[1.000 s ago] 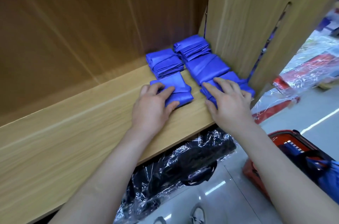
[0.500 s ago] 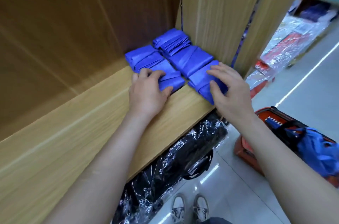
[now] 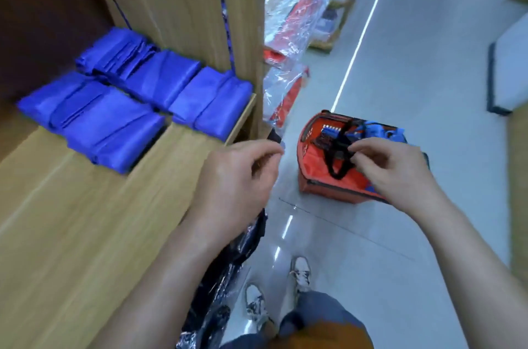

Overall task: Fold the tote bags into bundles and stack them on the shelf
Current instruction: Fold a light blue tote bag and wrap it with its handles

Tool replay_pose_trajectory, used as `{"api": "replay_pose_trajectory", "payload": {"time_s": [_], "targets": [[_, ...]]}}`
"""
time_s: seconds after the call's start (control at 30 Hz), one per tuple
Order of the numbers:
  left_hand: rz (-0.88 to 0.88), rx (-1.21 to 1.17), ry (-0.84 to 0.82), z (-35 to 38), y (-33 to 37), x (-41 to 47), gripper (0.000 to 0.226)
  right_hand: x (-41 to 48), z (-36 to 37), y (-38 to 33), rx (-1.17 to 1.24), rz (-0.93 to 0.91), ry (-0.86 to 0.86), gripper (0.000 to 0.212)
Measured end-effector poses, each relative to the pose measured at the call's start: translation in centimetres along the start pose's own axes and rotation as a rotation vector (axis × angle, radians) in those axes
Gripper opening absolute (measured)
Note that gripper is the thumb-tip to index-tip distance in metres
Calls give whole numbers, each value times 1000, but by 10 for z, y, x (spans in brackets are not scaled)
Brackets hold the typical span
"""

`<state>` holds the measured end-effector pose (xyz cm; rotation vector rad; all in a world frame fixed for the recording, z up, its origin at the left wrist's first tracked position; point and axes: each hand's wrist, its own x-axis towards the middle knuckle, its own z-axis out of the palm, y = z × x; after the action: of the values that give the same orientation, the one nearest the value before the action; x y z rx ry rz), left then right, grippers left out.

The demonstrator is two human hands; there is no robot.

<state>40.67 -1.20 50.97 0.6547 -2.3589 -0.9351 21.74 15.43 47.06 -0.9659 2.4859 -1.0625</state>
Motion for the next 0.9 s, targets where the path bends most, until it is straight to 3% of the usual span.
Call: {"api": "replay_pose_trajectory", "payload": {"time_s": [0.13,0.4,0.63,0.9], "targets": [[-45,-67,-218,71,-3,-1,17,-17,-33,59,-86,147,-1,25],[-219,60,-574,225,-10,28,24,-6,-74,205,20,441,79,26],[-350,141,-716,366,-20,78,22,29,-90,342,190,762,155,30],[-453,125,-739,492,-65,133,23,93,-47,439,283,905,125,43]]}}
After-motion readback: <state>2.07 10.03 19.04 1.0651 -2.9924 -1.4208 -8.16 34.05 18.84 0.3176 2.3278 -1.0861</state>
